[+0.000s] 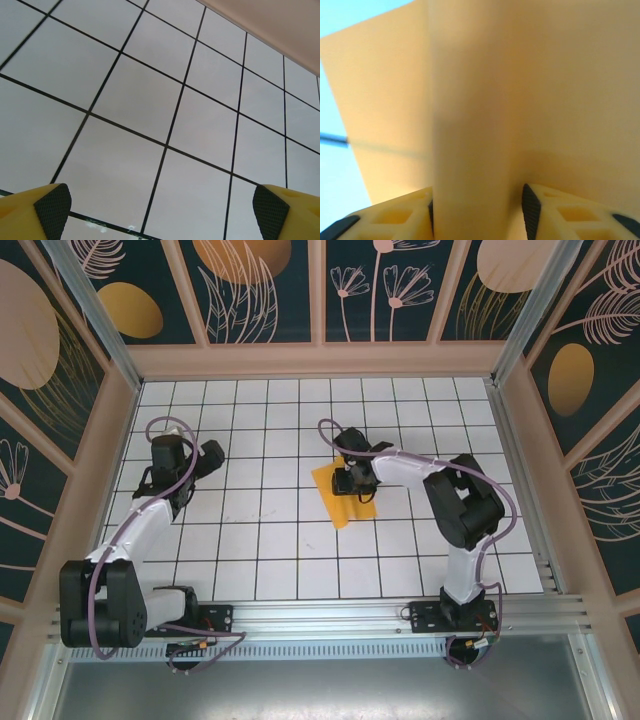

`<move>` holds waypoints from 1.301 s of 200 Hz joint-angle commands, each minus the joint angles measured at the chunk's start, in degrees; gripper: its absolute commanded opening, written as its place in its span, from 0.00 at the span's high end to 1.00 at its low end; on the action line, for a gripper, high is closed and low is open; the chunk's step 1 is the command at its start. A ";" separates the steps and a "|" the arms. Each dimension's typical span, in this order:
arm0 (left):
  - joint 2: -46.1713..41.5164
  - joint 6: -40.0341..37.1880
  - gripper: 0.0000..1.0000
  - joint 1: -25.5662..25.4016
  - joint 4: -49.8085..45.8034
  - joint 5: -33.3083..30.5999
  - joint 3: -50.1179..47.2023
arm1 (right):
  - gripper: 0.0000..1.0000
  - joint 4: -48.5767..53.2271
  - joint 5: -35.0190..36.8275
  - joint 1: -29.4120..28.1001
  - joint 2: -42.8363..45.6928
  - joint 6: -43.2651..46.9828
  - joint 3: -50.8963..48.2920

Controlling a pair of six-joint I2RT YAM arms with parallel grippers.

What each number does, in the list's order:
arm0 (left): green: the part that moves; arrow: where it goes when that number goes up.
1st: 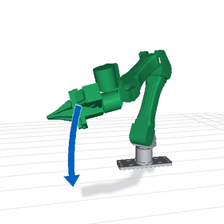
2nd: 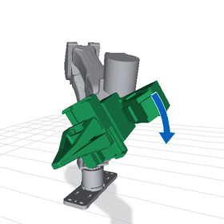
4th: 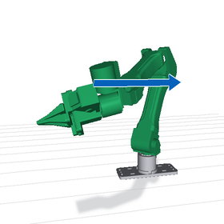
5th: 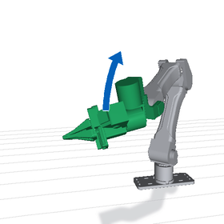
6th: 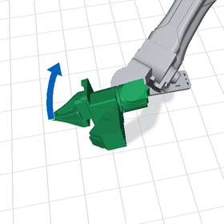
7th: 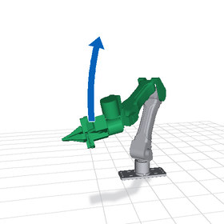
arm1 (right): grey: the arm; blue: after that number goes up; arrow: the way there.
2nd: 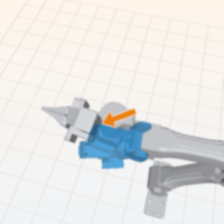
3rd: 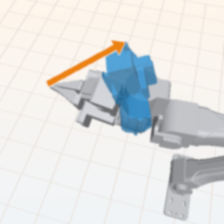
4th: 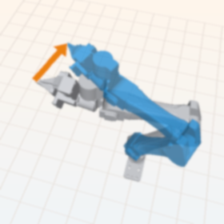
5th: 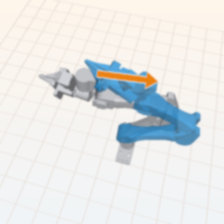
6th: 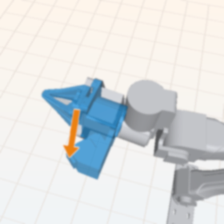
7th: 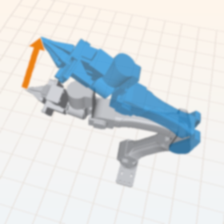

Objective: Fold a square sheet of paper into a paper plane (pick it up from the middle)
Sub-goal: Fold the square sheet of paper in half at the center of the table.

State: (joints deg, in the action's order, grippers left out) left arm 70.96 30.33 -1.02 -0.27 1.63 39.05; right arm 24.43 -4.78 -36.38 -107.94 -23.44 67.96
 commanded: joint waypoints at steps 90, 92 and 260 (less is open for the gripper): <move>4.37 15.21 0.29 -11.42 11.39 14.96 -2.85 | 0.70 -26.08 -28.24 1.76 8.89 -15.34 -12.00; 4.58 15.55 0.29 -11.91 11.88 15.04 -2.97 | 0.70 -26.05 -28.15 1.84 8.82 -15.37 -12.11; 32.93 20.52 0.92 -31.92 22.19 15.91 8.20 | 0.68 -25.48 -25.86 4.21 3.34 -13.82 -16.02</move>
State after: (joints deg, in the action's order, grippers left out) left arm 100.86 51.94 -31.97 23.29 17.56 44.23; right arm -1.10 -30.96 -32.56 -103.48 -37.91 52.69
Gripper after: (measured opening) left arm 0.101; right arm 0.321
